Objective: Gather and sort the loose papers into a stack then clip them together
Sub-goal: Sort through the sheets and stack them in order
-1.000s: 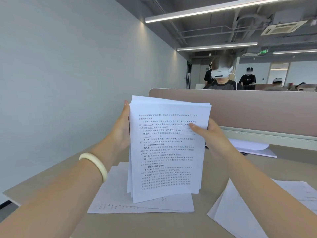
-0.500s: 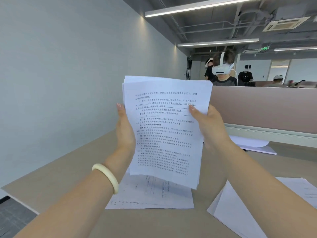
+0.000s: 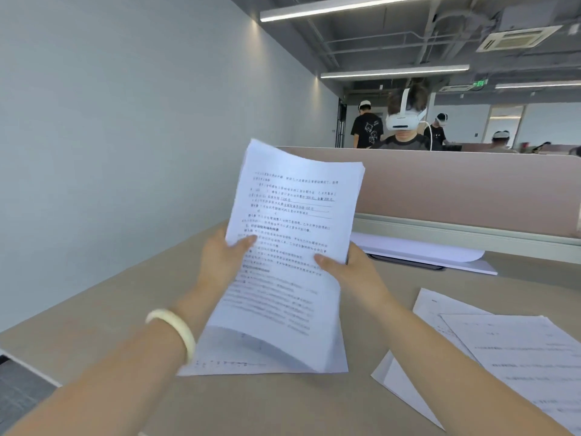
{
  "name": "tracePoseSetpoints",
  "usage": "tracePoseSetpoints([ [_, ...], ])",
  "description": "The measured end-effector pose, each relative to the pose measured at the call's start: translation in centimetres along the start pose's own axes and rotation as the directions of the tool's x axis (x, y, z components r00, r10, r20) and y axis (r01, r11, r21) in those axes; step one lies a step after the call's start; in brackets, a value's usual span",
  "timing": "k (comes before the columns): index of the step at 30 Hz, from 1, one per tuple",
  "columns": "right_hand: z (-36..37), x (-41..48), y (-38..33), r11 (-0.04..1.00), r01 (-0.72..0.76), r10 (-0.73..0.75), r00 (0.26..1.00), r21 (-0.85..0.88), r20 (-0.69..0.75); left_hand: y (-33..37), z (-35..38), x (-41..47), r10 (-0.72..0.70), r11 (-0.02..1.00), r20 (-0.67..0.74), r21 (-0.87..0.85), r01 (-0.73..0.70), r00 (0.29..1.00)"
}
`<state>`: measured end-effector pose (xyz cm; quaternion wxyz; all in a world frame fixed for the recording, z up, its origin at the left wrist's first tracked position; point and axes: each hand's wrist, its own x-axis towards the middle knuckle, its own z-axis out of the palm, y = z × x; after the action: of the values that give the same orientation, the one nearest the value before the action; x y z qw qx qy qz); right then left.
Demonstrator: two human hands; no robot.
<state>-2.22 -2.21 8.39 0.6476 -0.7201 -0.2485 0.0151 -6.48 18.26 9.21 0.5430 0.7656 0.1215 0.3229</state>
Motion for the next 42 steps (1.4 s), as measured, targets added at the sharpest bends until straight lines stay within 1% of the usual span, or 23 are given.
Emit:
tracePoseSetpoints([
  [2,-0.7,0.0,-0.7,0.997,-0.070,0.075,0.988,-0.040,0.136,1.5,-2.3,2.1,0.037,0.998,0.111,0.055,-0.043,0.993],
  [4,-1.5,0.2,-0.3,0.967,-0.254,0.256,0.959,-0.035,0.119,2.4,-4.9,3.9,0.032,0.994,0.307,0.091,-0.063,0.951],
  [5,-1.9,0.4,0.7,0.936,-0.340,0.345,0.937,-0.097,0.050,2.3,-6.1,4.6,0.006,0.988,0.414,0.137,-0.069,0.910],
  [7,-3.0,0.6,3.0,0.819,-0.425,0.435,0.898,-0.386,-0.065,1.8,-7.4,5.8,-0.101,0.966,0.587,0.252,-0.064,0.803],
  [10,-3.7,0.4,5.8,0.662,-0.431,0.528,0.849,-0.613,-0.027,0.0,-6.6,7.5,-0.301,0.913,0.701,0.408,-0.018,0.646],
  [12,-4.1,0.7,6.4,0.606,-0.398,0.502,0.863,-0.688,-0.057,-1.1,-4.5,8.2,-0.410,0.843,0.732,0.532,-0.081,0.544],
  [15,-3.7,0.2,5.3,0.596,-0.231,0.284,0.956,-0.769,-0.068,-3.9,0.0,9.4,-0.567,0.624,0.682,0.722,-0.300,0.463],
  [17,-2.1,-1.5,4.4,0.653,-0.087,0.282,0.950,-0.752,0.136,-6.3,2.4,9.9,-0.618,0.475,0.627,0.779,-0.410,0.475],
  [18,-1.0,-2.5,4.2,0.634,-0.008,0.343,0.899,-0.773,0.272,-7.3,3.3,9.9,-0.626,0.423,0.613,0.787,-0.450,0.483],
  [19,-0.1,-3.2,4.6,0.566,0.084,0.423,0.824,-0.820,0.376,-8.2,3.8,10.0,-0.614,0.396,0.615,0.782,-0.482,0.494],
  [20,0.4,-3.4,5.3,0.506,0.165,0.474,0.767,-0.847,0.432,-8.6,3.9,10.0,-0.594,0.391,0.625,0.774,-0.498,0.506],
  [23,0.3,-2.3,5.8,0.415,0.226,0.536,0.722,-0.881,0.437,-9.2,3.4,10.1,-0.567,0.375,0.601,0.797,-0.473,0.563],
  [26,-1.2,0.4,6.7,0.253,0.289,0.627,0.678,-0.923,0.384,-9.5,3.1,10.0,-0.574,0.390,0.595,0.802,-0.452,0.562],
  [28,-2.3,2.2,7.6,0.127,0.267,0.641,0.712,-0.955,0.285,-9.7,3.2,9.6,-0.601,0.391,0.573,0.819,-0.420,0.557],
  [30,-3.3,3.2,8.6,0.009,0.137,0.580,0.806,-0.991,0.117,-10.0,3.4,9.4,-0.627,0.389,0.536,0.844,-0.369,0.566],
  [31,-3.7,3.3,8.9,0.019,0.020,0.521,0.853,-1.000,0.027,-10.0,3.5,9.2,-0.638,0.385,0.513,0.859,-0.339,0.575],
  [33,-3.8,2.7,9.6,0.169,-0.214,0.424,0.897,-0.962,-0.124,-10.0,3.3,8.8,-0.627,0.377,0.466,0.883,-0.281,0.624],
  [35,-3.8,2.0,9.9,0.344,-0.341,0.390,0.899,-0.875,-0.197,-10.2,3.1,8.3,-0.602,0.380,0.405,0.903,-0.199,0.688],
  [36,-3.8,1.7,9.8,0.431,-0.397,0.410,0.886,-0.810,-0.216,-10.4,2.9,8.1,-0.607,0.407,0.397,0.899,-0.160,0.689],
  [37,-3.8,1.3,9.6,0.543,-0.463,0.453,0.864,-0.700,-0.220,-10.3,2.7,7.8,-0.613,0.445,0.396,0.888,-0.115,0.684],
  [39,-3.3,0.6,9.4,0.767,-0.586,0.560,0.810,-0.261,-0.174,-10.0,2.8,7.2,-0.635,0.519,0.400,0.854,-0.018,0.661],
  [40,-2.9,0.3,9.4,0.798,-0.601,0.590,0.794,-0.041,-0.145,-9.7,2.9,7.0,-0.642,0.540,0.397,0.841,0.019,0.656],
  [42,-2.0,-0.3,9.7,0.792,-0.592,0.610,0.781,0.152,-0.134,-9.0,3.3,6.4,-0.673,0.557,0.386,0.826,0.088,0.631],
])
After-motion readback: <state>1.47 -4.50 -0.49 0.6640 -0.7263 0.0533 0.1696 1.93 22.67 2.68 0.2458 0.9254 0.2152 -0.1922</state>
